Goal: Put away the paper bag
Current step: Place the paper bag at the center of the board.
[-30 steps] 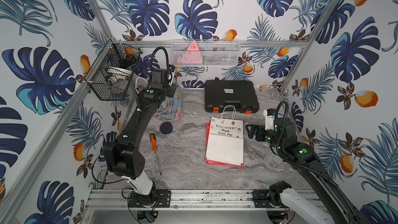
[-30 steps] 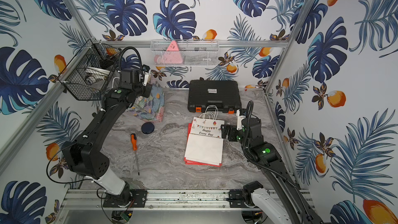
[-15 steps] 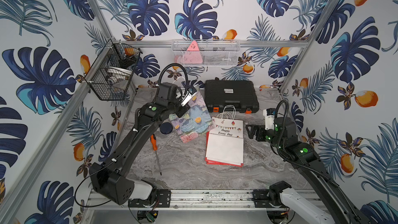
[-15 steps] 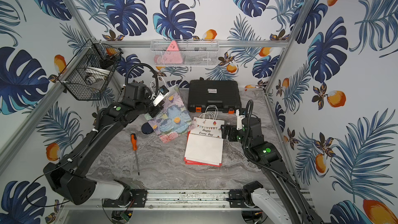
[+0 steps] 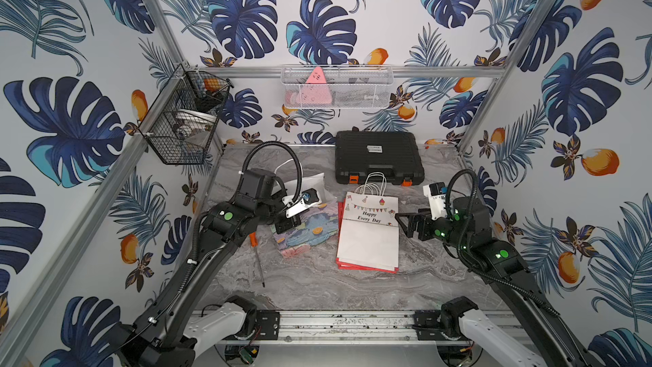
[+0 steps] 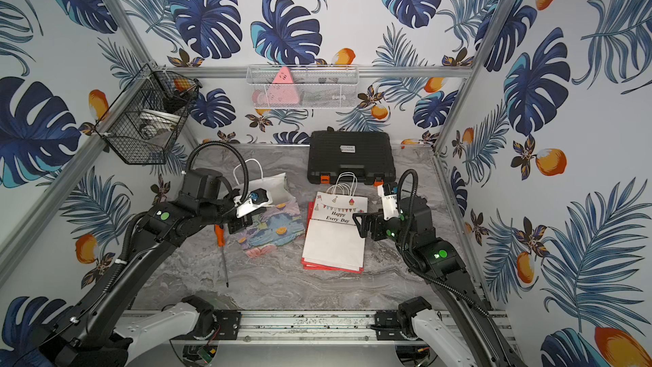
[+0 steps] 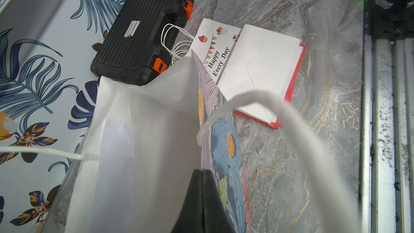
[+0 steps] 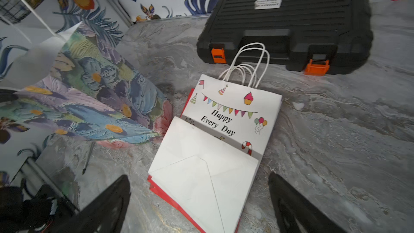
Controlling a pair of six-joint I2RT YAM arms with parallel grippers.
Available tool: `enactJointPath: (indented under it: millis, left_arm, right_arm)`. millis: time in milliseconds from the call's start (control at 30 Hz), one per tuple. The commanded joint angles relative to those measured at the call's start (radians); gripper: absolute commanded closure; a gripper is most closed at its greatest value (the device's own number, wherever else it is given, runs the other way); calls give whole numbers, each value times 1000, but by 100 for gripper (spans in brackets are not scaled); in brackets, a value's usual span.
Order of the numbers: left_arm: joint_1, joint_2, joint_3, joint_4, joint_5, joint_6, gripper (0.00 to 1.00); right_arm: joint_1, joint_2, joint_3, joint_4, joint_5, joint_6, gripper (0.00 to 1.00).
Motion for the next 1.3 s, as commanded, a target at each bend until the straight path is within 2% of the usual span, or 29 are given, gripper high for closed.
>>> enactJointPath:
  millis: [0, 67, 167, 333, 400, 500, 600, 667, 700, 733, 800, 833, 900, 967, 1033, 1133, 1267]
  left_arm:
    - [0, -30, -17, -69, 109, 86, 100]
    - [1, -46, -22, -81, 133, 99, 100]
    - [1, -77, -39, -79, 152, 112, 100]
    - [1, -100, -81, -72, 133, 126, 98]
    - [1, -118, -102, -44, 120, 113, 80]
    - [0, -143, -117, -10, 85, 98, 52]
    - [1, -168, -91, 8, 58, 47, 40]
    - [0, -207, -84, 40, 35, 9, 26]
    - [1, -225, -85, 60, 19, -10, 22]
    - [0, -249, -87, 88, -12, -49, 15]
    - [0, -288, -77, 117, -57, -135, 11]
    - [1, -310, -74, 135, -88, -195, 1]
    - [0, -346, -81, 186, -178, -367, 1]
    - [0, -350, -63, 157, -238, -523, 1]
    - [1, -343, -26, 98, -389, -703, 1]
    - [0, -346, 26, -42, -605, -904, 1]
    - [0, -377, -4, -161, -728, -1081, 1]
  right_arm:
    - [25, 1, 7, 87, -281, -78, 3]
    - [63, 4, -8, 146, -333, -100, 3]
    - [156, 30, -56, 242, -335, -173, 3]
    - [240, 193, -116, 504, -372, -264, 3]
    - [249, 279, -121, 620, -363, -276, 3]
    - [258, 397, -80, 672, -369, -319, 3]
    - [279, 484, -39, 697, -385, -349, 4]
    - [293, 537, -19, 731, -386, -368, 4]
    - [296, 558, -11, 751, -382, -369, 4]
    - [301, 582, -2, 772, -375, -369, 5]
    - [306, 626, 22, 797, -368, -368, 6]
    - [308, 647, 34, 807, -366, -367, 7]
    - [313, 676, 45, 839, -352, -362, 9]
    - [315, 698, 45, 883, -331, -361, 11]
    - [315, 709, 54, 886, -318, -372, 13]
    - [315, 714, 68, 867, -287, -384, 16]
    - [315, 723, 73, 881, -310, -374, 16]
